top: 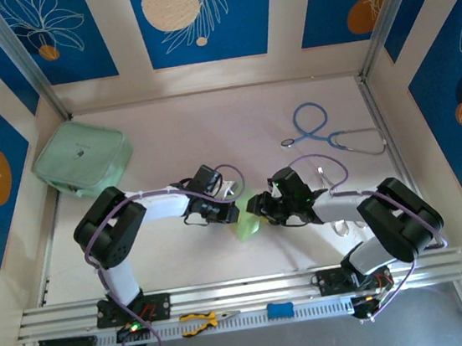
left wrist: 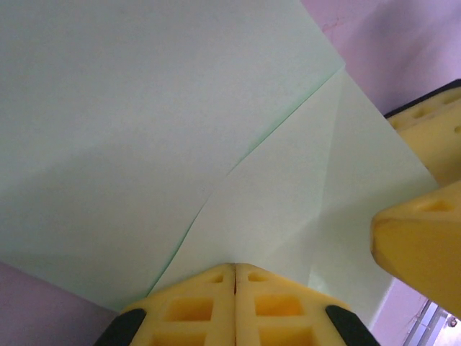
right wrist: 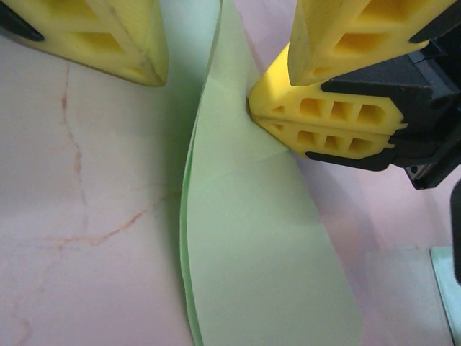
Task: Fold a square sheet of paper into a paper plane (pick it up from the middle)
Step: Turn over the paper at the center of the table.
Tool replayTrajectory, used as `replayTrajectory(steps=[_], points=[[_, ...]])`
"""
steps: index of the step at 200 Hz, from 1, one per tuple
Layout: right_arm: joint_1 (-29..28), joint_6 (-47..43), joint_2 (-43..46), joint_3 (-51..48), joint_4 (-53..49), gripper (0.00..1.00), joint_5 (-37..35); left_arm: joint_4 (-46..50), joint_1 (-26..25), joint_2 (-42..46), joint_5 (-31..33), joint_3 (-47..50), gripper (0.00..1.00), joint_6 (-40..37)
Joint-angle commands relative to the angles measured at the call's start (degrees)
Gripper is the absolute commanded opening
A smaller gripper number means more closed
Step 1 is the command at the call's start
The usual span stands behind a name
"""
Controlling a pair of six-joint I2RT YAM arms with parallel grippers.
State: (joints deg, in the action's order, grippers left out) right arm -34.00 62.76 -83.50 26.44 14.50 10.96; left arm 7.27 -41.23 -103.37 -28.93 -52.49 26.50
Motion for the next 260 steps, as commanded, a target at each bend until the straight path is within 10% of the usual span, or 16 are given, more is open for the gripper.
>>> replayTrajectory(steps=[1, 188, 260], points=[[1.19, -3.34, -1.15, 1.79, 0.97, 0.48, 3.22, 1.65, 0.32, -0.68, -1.26, -0.38, 0.09, -0.14], [5.25, -5.67, -8.72, 2.58, 8.31, 0.12, 8.64, 1.70, 0.43, 1.70, -2.73, -0.95, 0.17, -0.58], [4.29, -12.95, 6.37, 6.11, -13.93, 0.06, -0.99, 6.24, 0.42, 14.71, 8.72, -1.18, 0.39, -3.13]])
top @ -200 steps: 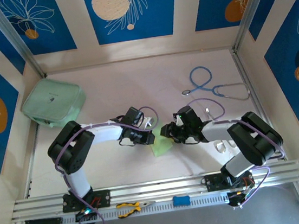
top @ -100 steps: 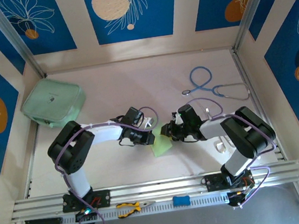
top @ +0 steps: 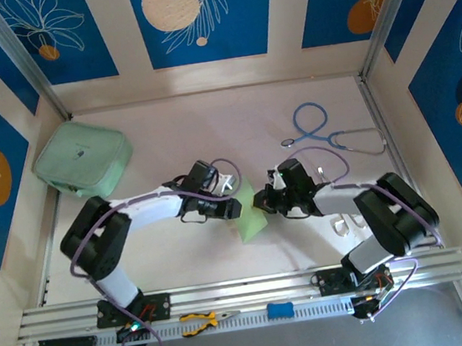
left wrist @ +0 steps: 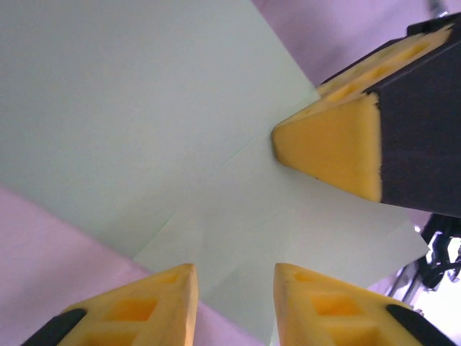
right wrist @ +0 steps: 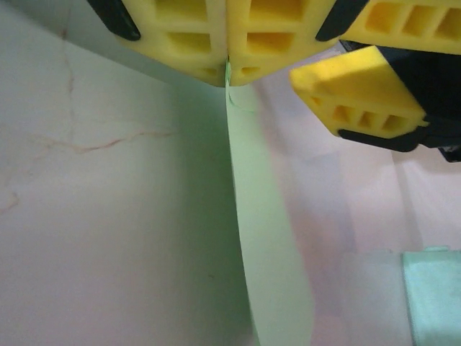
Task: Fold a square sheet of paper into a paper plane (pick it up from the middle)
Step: Turn over the paper at the center of the table.
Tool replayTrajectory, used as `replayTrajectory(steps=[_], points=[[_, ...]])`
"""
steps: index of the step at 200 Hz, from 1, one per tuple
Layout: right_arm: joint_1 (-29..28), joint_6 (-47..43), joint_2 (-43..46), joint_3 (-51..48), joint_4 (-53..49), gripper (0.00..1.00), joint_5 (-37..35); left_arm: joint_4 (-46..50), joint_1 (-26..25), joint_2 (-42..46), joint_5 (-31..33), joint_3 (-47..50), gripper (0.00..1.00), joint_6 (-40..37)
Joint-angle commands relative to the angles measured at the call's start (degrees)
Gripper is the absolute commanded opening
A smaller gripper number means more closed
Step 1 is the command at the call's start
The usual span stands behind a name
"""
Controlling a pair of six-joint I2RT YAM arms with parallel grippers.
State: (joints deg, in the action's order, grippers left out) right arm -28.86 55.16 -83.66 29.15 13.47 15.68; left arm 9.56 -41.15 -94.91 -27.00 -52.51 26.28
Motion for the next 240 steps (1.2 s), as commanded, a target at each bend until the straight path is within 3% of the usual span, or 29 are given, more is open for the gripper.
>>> replayTrajectory(steps=[1, 28, 71, 102, 126, 156, 183, 205, 240], points=[[-0.93, -5.60, 6.90, 3.52, -13.45, 0.06, -6.00, 4.05, 0.30, 6.46, 6.97, -1.17, 0.39, -3.09], [-3.10, -11.03, 12.97, 8.47, -28.33, 0.06, -15.66, 10.23, 0.33, 11.39, 12.75, -2.29, 0.43, -6.70], [-6.94, -17.42, 15.33, 18.17, -47.34, 0.06, -32.47, 7.84, 0.42, 21.00, 22.41, 3.64, 0.57, -5.19], [-10.38, -20.06, 12.17, 24.87, -56.09, 0.06, -45.08, 5.73, 0.55, 26.35, 29.36, 6.78, 0.74, -4.41], [-13.47, -17.37, 6.87, 30.71, -64.74, 0.07, -57.49, 6.03, 1.05, 29.05, 32.53, 7.84, 0.79, -3.00], [-17.68, -14.64, -0.10, 36.63, -70.97, 0.07, -67.42, 8.59, 1.50, 32.32, 38.22, 8.58, 1.00, 1.24], [-20.78, -14.81, -5.88, 39.19, -71.13, 0.08, -70.26, 11.52, 2.15, 36.91, 45.69, 9.87, 1.00, 3.35], [-22.02, -15.96, -10.39, 40.63, -69.70, 0.09, -68.68, 15.07, 3.10, 41.89, 53.35, 11.40, 1.00, 7.07], [-24.49, -15.85, -16.20, 43.04, -66.85, 0.11, -64.75, 20.51, 4.31, 47.49, 60.42, 12.44, 1.00, 9.42]])
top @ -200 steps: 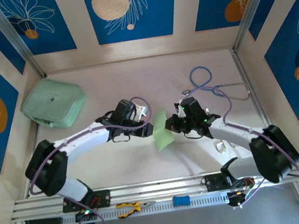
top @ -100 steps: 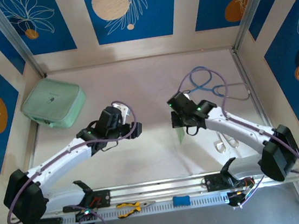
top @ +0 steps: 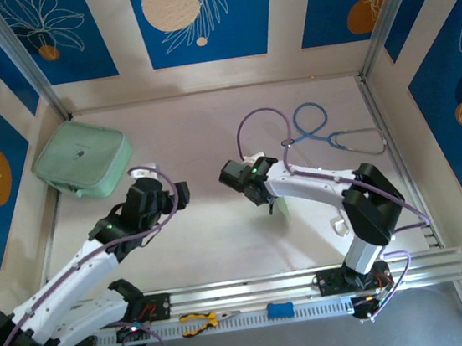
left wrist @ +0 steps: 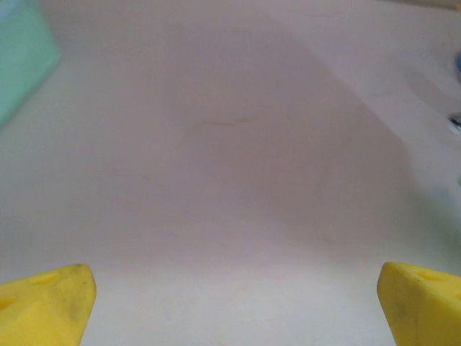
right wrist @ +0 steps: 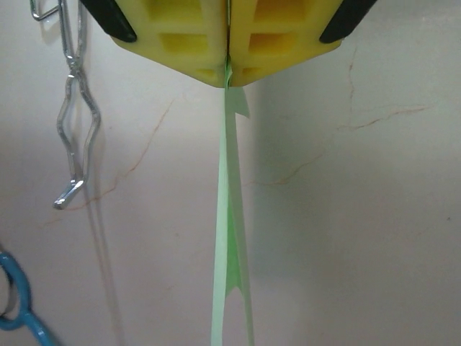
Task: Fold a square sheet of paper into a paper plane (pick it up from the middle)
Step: Turn over the paper at the center of the table.
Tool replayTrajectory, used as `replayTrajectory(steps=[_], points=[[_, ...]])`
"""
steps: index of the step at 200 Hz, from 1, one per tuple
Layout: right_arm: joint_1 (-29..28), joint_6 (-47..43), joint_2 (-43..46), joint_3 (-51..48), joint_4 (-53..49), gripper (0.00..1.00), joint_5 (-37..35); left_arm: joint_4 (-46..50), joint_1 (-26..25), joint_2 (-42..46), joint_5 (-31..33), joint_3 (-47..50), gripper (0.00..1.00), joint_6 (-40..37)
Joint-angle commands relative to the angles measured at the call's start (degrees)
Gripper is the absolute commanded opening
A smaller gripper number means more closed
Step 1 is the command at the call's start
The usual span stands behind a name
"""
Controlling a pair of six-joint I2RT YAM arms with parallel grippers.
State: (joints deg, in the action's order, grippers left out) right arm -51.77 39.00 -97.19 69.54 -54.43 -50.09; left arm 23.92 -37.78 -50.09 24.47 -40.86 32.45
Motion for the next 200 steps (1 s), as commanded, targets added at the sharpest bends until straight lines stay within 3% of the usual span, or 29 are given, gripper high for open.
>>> replayTrajectory(steps=[1, 59, 82, 120, 141, 156, 178, 200], points=[[-1.63, 0.29, -2.84, 2.68, 1.20, 0.11, 1.16, 6.36, 0.95, 2.73, 9.03, 0.78, 1.00, 3.33], [-3.23, -2.28, -8.71, 6.31, 9.59, 0.15, 14.14, 6.91, 1.07, 5.96, 8.57, 0.96, 1.00, 2.41], [-1.78, -3.86, -7.93, 4.18, 16.77, 0.25, 24.83, 5.19, 1.05, 5.54, 5.41, 1.12, 1.00, 1.01], [4.94, -1.43, 2.95, -8.44, 34.93, 0.46, 47.04, 3.02, 1.04, 2.27, -2.40, 0.98, 0.98, 0.03], [9.18, 1.70, 10.49, -16.46, 42.68, 0.55, 52.95, 2.43, 1.06, -1.75, -7.10, -0.03, 0.93, 0.15], [13.52, 4.03, 14.55, -22.91, 47.88, 0.51, 57.19, 1.18, 1.04, -5.23, -11.19, -0.89, 0.87, 0.29], [20.69, 6.94, 18.01, -30.96, 53.16, 0.31, 62.89, -2.12, 1.05, -10.56, -18.31, -2.04, 0.79, 0.42], [25.85, 7.36, 19.65, -35.92, 55.56, 0.23, 66.03, -4.71, 1.01, -16.08, -25.44, -3.59, 0.74, 0.64]])
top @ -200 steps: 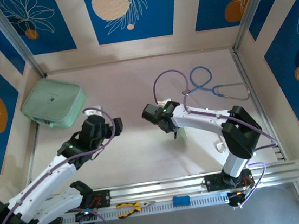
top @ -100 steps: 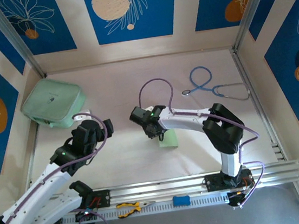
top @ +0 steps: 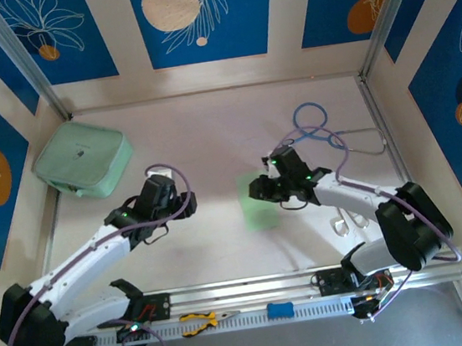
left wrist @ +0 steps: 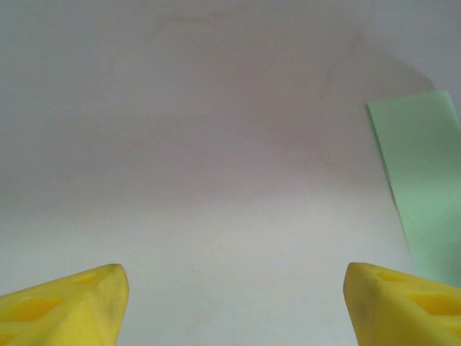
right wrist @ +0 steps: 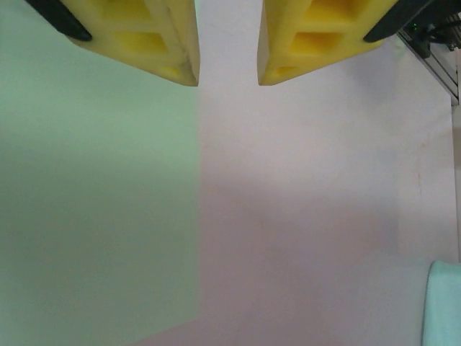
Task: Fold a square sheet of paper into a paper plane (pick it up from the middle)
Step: Turn over the paper at the center of the table, then third fold the triangle at the center of the table.
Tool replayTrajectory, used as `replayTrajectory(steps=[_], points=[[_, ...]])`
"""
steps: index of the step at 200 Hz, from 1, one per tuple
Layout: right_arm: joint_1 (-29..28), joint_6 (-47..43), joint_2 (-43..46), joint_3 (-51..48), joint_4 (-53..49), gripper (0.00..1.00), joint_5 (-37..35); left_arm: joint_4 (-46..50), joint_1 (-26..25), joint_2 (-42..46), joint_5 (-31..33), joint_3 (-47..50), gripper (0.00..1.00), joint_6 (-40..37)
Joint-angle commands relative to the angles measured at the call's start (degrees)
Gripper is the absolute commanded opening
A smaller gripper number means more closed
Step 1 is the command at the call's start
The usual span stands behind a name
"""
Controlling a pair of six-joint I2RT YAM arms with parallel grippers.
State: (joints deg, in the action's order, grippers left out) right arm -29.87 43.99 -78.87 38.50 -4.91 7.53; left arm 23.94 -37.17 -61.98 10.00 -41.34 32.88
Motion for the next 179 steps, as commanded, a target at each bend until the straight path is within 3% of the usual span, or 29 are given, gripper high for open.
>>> replayTrajectory(steps=[1, 28, 55, 109, 145, 179], points=[[4.12, 2.35, 1.34, -5.04, 6.13, 0.23, 8.44, -4.84, 0.41, -4.46, -11.28, -3.16, 0.73, 0.27], [8.35, 2.40, 0.31, -8.45, 9.42, 0.13, 11.48, -8.55, 0.42, -9.75, -16.81, -3.89, 0.63, 3.86], [10.41, 1.68, -3.20, -8.55, 11.81, 0.09, 15.17, -13.11, 0.35, -12.35, -19.90, -3.10, 0.62, 6.64], [10.76, 1.02, -12.08, -7.71, 12.32, 0.04, 15.34, -16.19, 0.34, -17.20, -25.90, -4.27, 0.61, 7.18], [8.37, 7.07, -15.44, -12.51, 20.62, 0.04, 15.73, -20.71, 0.35, -21.81, -31.84, -4.45, 0.57, 9.56], [3.02, 9.64, -16.61, -11.40, 18.38, 0.04, 10.78, -21.53, 0.39, -26.49, -34.00, -5.79, 0.54, 10.80]])
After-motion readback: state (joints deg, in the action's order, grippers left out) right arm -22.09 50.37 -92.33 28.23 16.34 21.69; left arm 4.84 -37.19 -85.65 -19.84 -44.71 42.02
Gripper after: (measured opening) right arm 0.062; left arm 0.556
